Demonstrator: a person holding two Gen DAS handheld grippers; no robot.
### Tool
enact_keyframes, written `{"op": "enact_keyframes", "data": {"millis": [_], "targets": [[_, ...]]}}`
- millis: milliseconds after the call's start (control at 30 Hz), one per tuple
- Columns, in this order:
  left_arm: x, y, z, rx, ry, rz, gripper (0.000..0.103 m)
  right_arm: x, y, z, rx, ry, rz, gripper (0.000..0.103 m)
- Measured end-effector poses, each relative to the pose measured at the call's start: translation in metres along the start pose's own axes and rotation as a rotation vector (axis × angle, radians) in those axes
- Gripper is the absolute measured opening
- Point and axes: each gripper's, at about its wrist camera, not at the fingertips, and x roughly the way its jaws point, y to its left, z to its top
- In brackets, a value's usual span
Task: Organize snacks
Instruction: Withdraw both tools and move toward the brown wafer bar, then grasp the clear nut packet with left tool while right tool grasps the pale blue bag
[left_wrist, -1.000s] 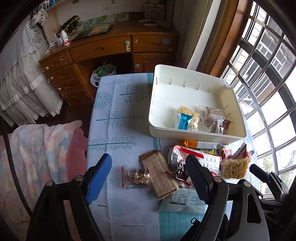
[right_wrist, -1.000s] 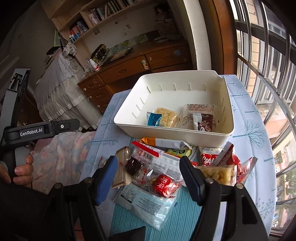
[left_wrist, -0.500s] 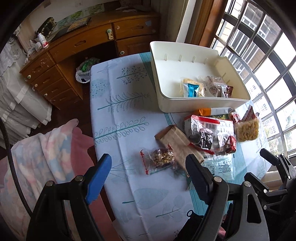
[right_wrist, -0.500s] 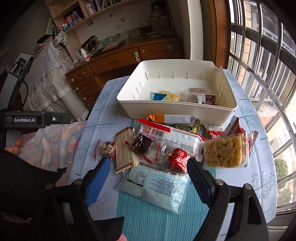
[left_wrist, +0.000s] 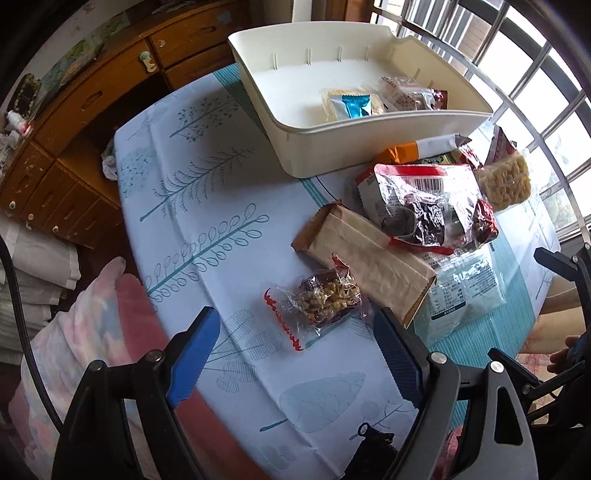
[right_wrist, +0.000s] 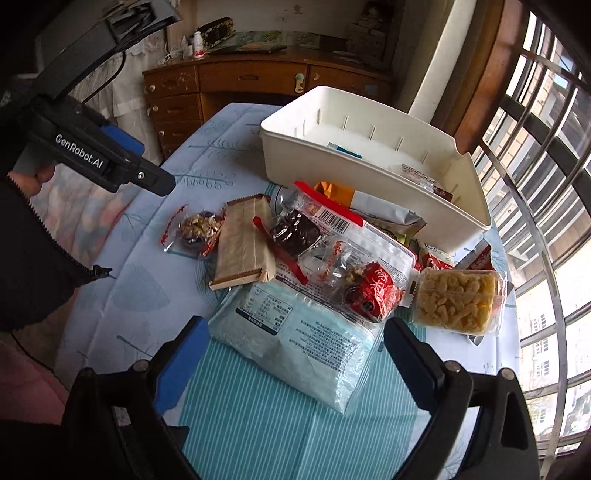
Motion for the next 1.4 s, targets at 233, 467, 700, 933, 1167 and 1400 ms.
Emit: {"op": "enact_keyframes", "data": {"millis": [233,467,700,933,1167,1400], "targets": [[0.038,-0.01,0.007,0.067,0.055,-0.011,0.084,0.027,0.016,-0.008,-0.151,0.059,-0.041,0.098],[0.069,-0.019,0.013,0.101,0.124,-0.018,0.084,0.052,0.014,-0.014,-0.199,0.111,-0.008,0.098],[0.085,-0.015,0.02,0.062,0.146,-0.042,0.086,0.07,0.007,-0.013,-0.225,0.133,0.026,0.098],[0.098,-0.007,0.031,0.02,0.178,-0.065,0.086,0.092,0.001,-0.004,-0.25,0.159,0.101,0.103],[0.104,0.0,0.04,-0.026,0.202,-0.111,0.069,0.095,0.0,-0.002,-0.282,0.149,0.141,0.103],[0.113,-0.001,0.043,-0.08,0.237,-0.138,0.051,0.097,-0.004,0.003,-0.266,0.181,0.155,0.101]]}}
